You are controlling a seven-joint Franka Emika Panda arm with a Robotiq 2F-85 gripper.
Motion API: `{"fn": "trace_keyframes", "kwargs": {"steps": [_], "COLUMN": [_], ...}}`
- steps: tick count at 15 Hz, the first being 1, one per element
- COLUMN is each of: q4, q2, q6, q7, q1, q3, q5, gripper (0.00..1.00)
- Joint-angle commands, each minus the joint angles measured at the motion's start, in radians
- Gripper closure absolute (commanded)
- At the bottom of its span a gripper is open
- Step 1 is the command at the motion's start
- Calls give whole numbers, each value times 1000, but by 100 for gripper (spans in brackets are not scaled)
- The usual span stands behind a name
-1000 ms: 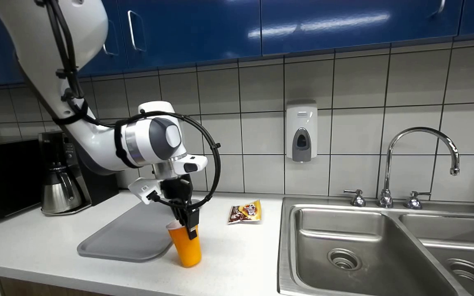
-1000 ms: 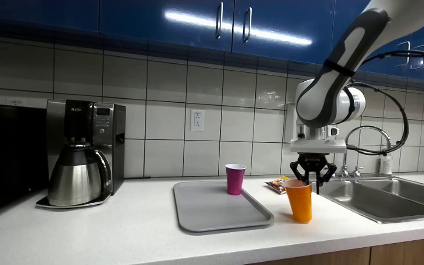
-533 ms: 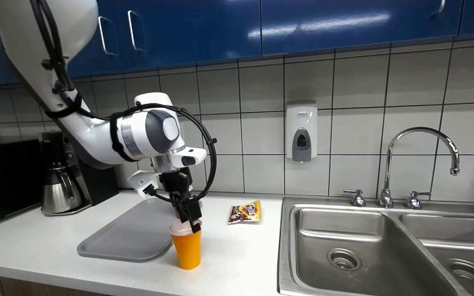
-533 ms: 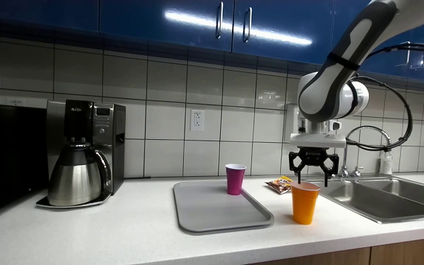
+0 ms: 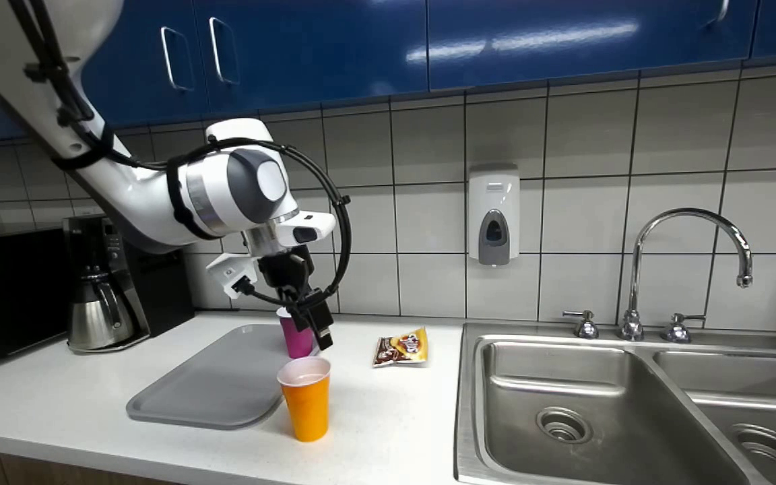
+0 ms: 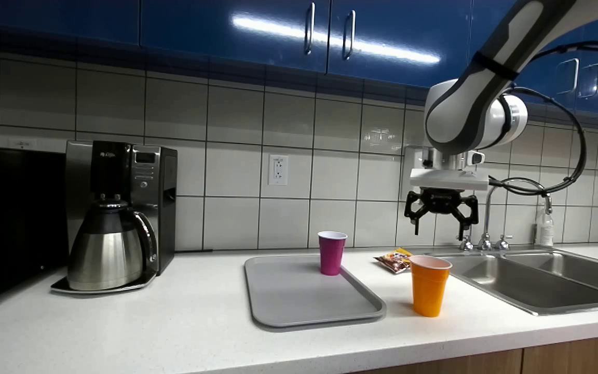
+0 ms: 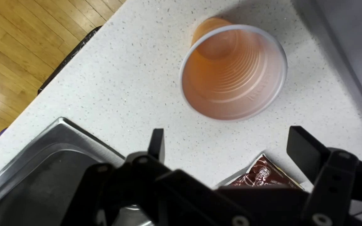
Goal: Remove the cups from the grey tray.
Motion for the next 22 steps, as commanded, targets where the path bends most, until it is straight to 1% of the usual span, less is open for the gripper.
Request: {"fn": "trace_keyframes", "kwargs": {"steps": [1,7,12,17,22], "q4": [12,87,184,302,442], "q2": [-27,36,133,271,414], "q6": [-25,-4,10,24,33], "q7": [25,35,58,98,116], "q1": [-43,-45,-28,13,90], "q3": [48,74,93,81,42], "q5": [-28,-37,-86,-161,-192], "gripper": [0,0,0,0,0]}}
